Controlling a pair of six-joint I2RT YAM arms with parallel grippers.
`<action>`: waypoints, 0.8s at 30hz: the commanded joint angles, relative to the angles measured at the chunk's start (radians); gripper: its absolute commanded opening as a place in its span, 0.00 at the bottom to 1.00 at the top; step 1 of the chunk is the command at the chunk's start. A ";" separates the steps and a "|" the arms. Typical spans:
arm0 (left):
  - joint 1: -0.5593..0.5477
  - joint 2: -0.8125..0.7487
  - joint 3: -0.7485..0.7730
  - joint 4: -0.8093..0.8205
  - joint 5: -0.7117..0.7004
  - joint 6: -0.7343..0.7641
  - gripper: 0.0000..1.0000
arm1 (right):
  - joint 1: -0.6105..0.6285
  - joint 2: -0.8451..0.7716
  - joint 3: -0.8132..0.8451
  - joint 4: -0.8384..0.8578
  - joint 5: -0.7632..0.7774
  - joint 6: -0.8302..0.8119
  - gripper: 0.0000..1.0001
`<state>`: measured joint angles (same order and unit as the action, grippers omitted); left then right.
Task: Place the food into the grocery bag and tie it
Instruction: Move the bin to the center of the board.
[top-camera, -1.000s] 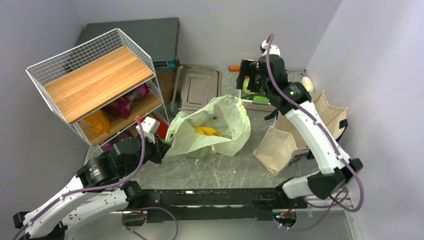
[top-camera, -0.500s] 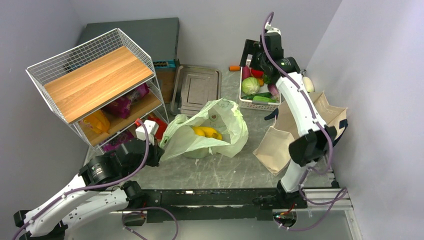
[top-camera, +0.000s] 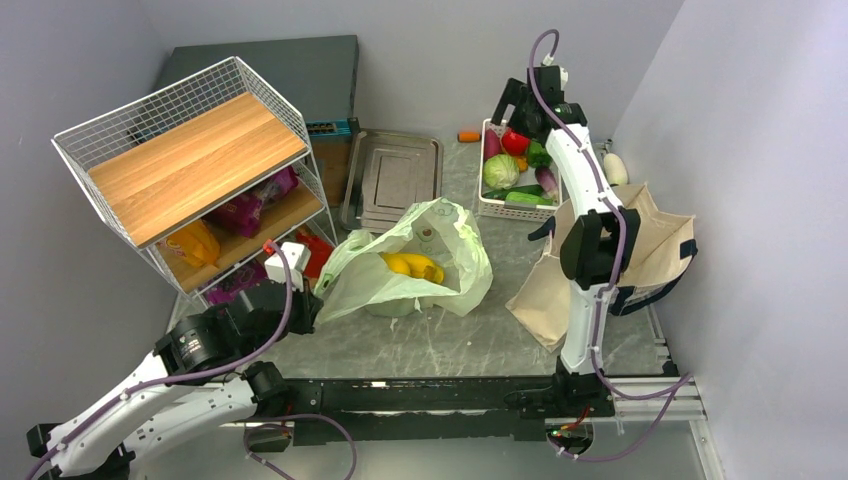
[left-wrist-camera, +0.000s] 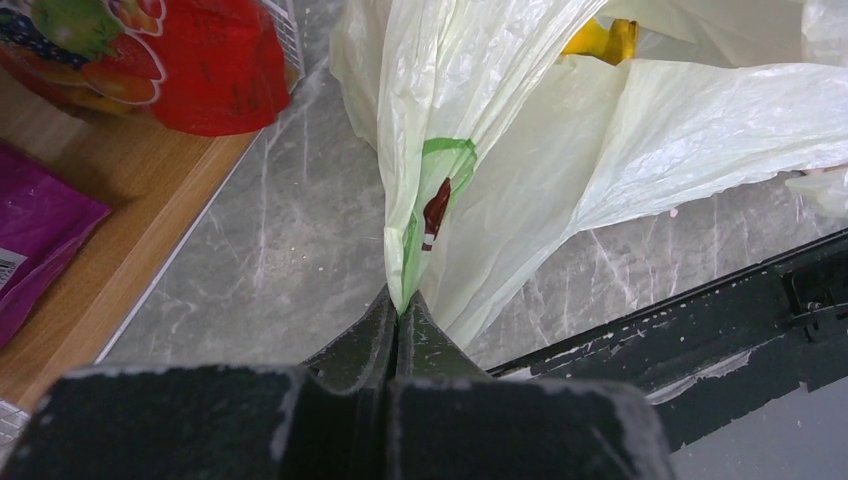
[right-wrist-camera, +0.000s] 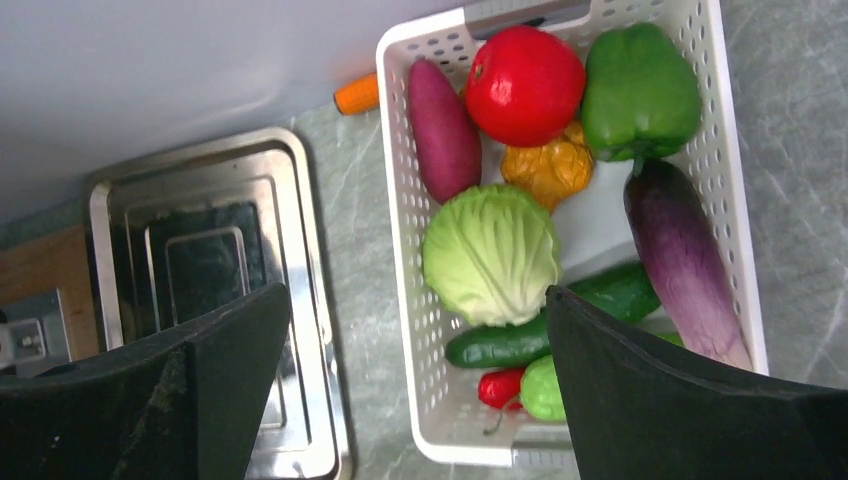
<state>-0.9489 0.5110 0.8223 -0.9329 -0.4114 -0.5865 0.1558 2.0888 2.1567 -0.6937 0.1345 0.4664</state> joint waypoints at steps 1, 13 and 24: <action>-0.004 0.001 -0.006 0.024 -0.036 0.012 0.00 | -0.022 0.073 0.133 0.084 -0.011 0.057 1.00; -0.005 0.108 0.024 -0.014 -0.039 0.016 0.00 | -0.082 0.218 0.119 0.214 -0.084 0.124 1.00; -0.004 0.118 0.014 0.005 -0.042 0.026 0.00 | -0.200 0.094 -0.134 0.227 -0.051 0.037 1.00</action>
<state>-0.9489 0.6300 0.8223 -0.9482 -0.4267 -0.5758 -0.0021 2.2940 2.0247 -0.4801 0.0601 0.5644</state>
